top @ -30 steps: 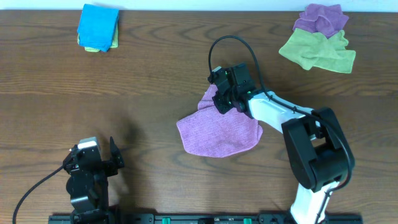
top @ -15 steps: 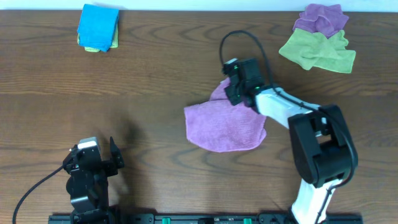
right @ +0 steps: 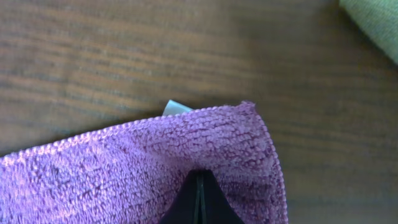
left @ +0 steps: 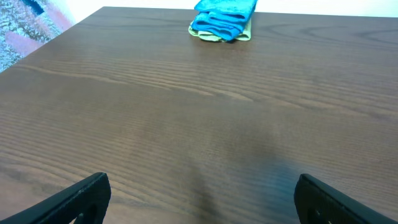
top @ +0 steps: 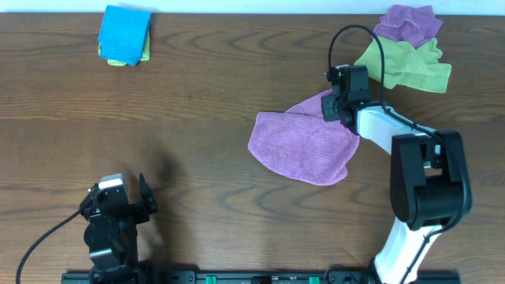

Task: Fold the cloth
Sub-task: 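Pull the purple cloth down toward the front with the right gripper, then lay the purple cloth flat, release, and retract the right gripper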

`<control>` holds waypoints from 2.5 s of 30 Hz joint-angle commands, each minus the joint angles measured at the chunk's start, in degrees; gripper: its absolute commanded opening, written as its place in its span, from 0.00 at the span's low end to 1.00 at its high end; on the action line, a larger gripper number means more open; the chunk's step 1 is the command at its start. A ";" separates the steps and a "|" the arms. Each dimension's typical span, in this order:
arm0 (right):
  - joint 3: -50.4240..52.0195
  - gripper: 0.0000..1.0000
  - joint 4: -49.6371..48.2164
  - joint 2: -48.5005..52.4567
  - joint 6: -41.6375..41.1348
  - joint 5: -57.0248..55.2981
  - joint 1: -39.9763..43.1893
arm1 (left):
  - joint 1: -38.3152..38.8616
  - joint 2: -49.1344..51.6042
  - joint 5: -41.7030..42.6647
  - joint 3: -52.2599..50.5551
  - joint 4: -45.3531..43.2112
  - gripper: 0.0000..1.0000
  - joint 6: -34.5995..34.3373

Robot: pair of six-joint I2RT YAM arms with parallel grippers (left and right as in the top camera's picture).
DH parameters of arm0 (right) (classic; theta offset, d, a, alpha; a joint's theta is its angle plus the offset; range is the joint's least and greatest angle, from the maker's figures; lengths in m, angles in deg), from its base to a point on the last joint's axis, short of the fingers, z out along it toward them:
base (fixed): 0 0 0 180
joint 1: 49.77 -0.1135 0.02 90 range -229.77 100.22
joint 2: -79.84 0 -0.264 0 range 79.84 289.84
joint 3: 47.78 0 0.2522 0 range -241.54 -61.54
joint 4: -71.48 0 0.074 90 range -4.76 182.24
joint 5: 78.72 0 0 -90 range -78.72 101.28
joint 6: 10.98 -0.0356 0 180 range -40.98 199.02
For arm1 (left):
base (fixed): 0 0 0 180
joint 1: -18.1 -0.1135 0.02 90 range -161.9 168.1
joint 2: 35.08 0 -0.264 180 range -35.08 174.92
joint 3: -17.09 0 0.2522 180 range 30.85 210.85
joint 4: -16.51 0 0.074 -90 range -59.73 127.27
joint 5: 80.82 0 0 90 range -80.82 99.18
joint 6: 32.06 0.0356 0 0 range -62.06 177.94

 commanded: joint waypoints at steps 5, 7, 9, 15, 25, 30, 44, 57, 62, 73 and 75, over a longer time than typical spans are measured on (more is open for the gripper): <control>-0.02 0.01 -0.79 2.47 -5.25 -1.27 0.52 | -0.22 -0.33 -0.81 -1.14 0.22 0.95 0.35; -0.68 0.01 -0.04 1.62 -5.25 -1.27 0.46 | -0.22 -0.33 -0.81 -1.14 0.22 0.95 0.35; -1.55 0.01 1.18 -0.02 -5.25 -1.27 0.28 | -0.22 -0.33 -0.81 -1.14 0.22 0.95 0.35; -4.00 0.01 7.45 -8.81 -5.18 -1.27 0.02 | -0.22 -0.33 -0.81 -1.14 0.22 0.95 0.35; -4.22 0.01 30.23 -27.87 -6.34 -1.46 -0.76 | -0.22 -0.33 -0.81 -1.14 0.22 0.95 0.35; -4.07 0.01 40.87 -33.94 -11.04 -1.40 -0.87 | -0.22 -0.33 -0.81 -1.14 0.22 0.96 0.35; 22.60 0.01 35.85 -46.47 -12.59 9.14 -0.87 | -0.22 -0.33 -0.79 -1.14 0.22 0.95 0.35; 35.21 0.01 17.20 -42.40 -13.40 9.20 -0.79 | -0.22 -0.33 -0.79 -1.14 0.22 0.95 0.35; 35.21 0.01 12.11 -36.44 -13.42 8.83 -0.76 | -0.22 -0.33 -0.81 -1.14 0.22 0.95 0.35; 34.95 0.01 11.91 -30.60 -17.00 4.50 -0.70 | -0.22 -0.33 -0.79 -1.14 0.22 0.95 0.35; 34.58 0.01 15.50 -30.60 -20.28 1.60 -0.46 | -0.22 -0.33 -0.79 -1.14 0.22 0.95 0.35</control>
